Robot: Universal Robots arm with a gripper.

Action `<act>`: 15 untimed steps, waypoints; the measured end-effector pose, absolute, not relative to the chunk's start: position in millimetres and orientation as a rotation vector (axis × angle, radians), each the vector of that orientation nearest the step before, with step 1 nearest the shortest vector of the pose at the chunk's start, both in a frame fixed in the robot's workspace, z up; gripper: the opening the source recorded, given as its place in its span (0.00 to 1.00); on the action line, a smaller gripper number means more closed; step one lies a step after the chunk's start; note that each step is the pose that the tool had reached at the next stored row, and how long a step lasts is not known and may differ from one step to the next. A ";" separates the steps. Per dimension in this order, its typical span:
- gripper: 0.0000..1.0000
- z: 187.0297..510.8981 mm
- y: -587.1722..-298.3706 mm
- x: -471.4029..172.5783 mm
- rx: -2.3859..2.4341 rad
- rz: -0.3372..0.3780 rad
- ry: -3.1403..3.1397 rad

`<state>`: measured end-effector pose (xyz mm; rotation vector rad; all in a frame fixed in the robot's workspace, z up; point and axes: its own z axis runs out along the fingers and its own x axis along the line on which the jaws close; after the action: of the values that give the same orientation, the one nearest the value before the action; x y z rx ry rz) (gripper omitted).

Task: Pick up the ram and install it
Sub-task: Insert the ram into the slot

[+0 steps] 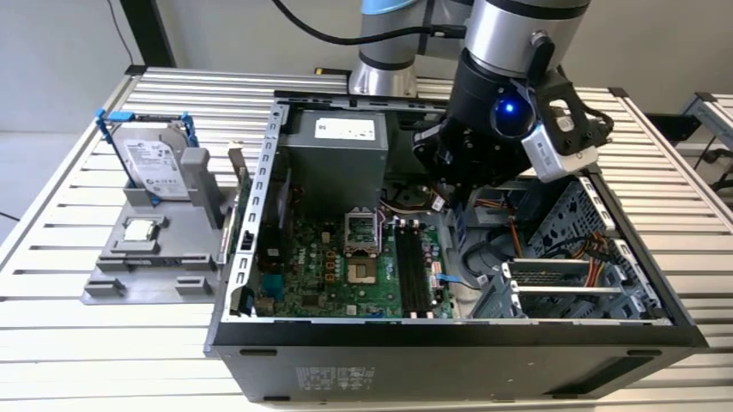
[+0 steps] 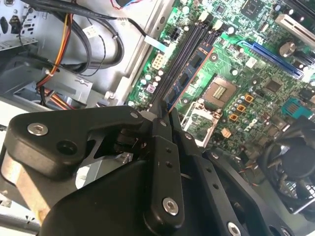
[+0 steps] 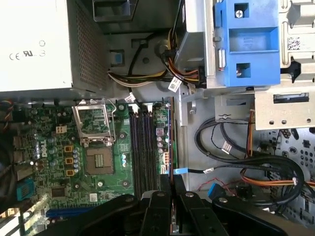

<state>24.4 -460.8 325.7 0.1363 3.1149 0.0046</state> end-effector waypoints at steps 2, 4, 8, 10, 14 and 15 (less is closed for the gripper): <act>0.00 322.0 -460.8 23.7 0.136 0.005 3.115; 0.00 318.4 -460.8 22.8 0.136 0.005 3.115; 0.00 311.1 -460.7 21.1 0.136 0.005 3.115; 0.00 307.5 -460.8 20.2 0.136 0.005 3.115; 0.00 300.2 -460.8 18.7 0.136 0.005 3.115; 0.00 298.4 -460.7 18.3 0.136 0.005 3.115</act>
<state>18.3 -460.7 298.4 0.1361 3.1148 0.0048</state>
